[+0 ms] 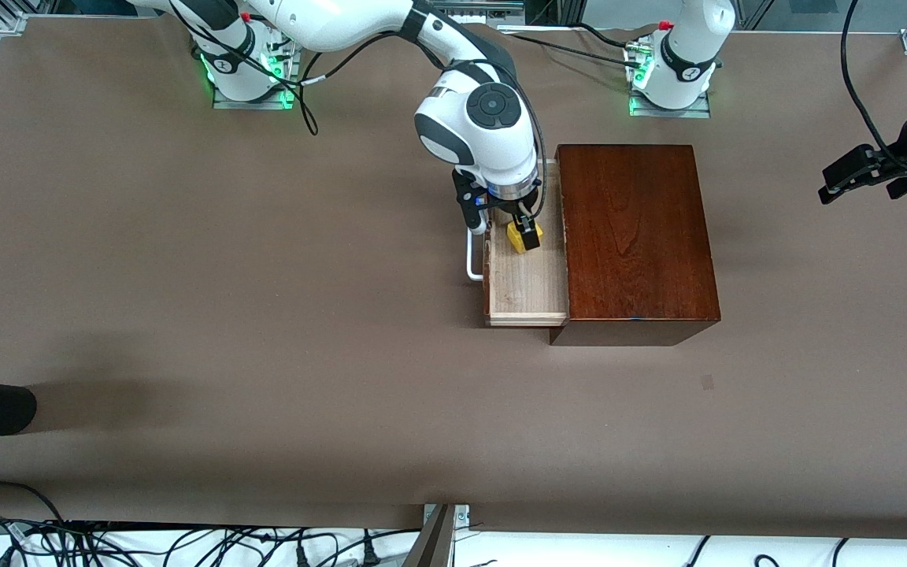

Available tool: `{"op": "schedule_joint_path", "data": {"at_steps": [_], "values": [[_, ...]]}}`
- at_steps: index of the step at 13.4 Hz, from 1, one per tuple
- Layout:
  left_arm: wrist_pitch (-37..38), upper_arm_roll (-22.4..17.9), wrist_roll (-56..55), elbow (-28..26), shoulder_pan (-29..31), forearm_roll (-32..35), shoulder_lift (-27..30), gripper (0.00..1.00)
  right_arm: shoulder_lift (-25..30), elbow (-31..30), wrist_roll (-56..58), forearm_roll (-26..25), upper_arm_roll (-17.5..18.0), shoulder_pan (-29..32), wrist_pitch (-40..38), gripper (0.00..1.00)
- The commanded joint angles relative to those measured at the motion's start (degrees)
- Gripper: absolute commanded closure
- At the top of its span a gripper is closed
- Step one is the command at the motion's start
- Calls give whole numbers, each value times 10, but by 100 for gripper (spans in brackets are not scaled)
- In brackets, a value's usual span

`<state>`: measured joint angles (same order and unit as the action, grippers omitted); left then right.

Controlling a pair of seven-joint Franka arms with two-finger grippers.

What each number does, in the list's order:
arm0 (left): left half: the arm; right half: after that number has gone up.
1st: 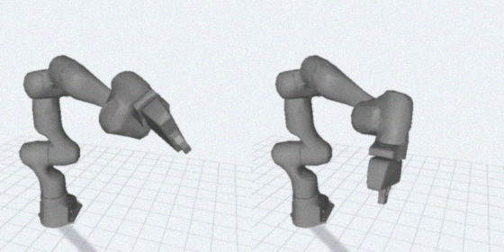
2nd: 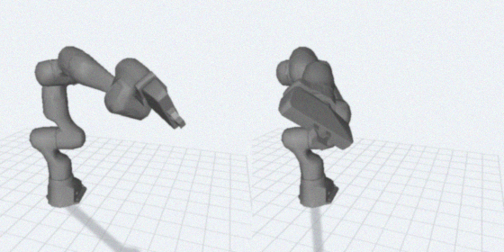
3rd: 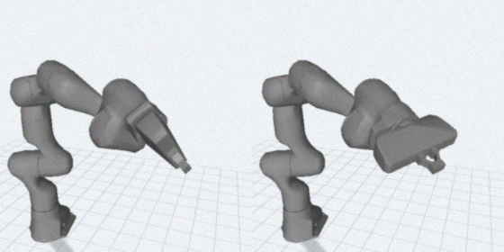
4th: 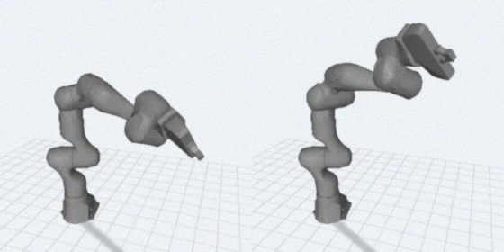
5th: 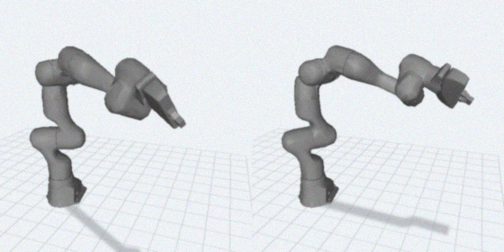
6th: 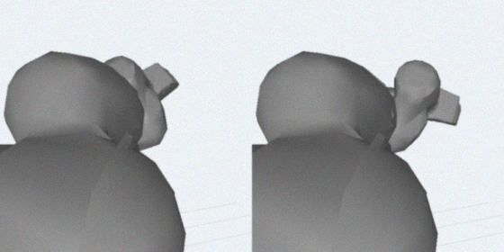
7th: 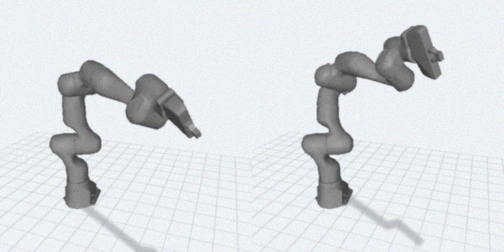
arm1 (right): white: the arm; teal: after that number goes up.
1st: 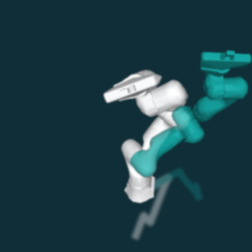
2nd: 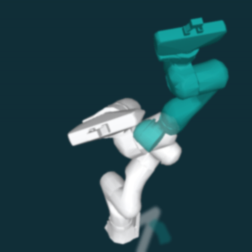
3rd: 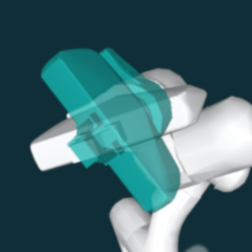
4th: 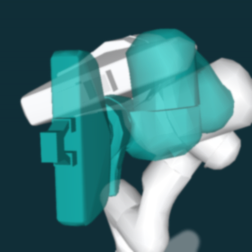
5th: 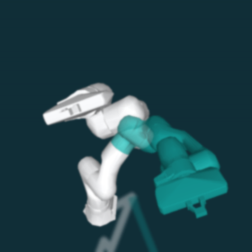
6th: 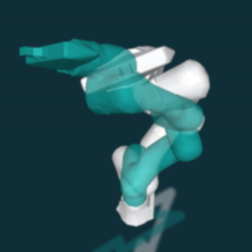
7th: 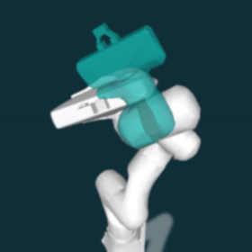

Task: Open drawer, take yellow block, close drawer
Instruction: 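Lower the right gripper and close it on the yellow cube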

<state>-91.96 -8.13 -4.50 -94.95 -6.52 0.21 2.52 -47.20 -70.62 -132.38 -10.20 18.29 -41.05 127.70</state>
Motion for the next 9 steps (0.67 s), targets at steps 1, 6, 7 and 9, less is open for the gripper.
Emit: {"op": "schedule_joint_path", "data": {"at_steps": [1,6,7,9], "values": [[10,3,12,12,6,-9,-6,0,-6,-1,-4,-18,-5,-6,11,0],[10,3,12,12,6,-9,-6,0,-6,0,-4,-18,-5,-6,18,1],[10,3,12,12,6,-9,-6,0,-6,0,-4,-18,-5,-6,18,1],[10,3,12,12,6,-9,-6,0,-7,0,-5,-18,-5,-8,24,2]]}}
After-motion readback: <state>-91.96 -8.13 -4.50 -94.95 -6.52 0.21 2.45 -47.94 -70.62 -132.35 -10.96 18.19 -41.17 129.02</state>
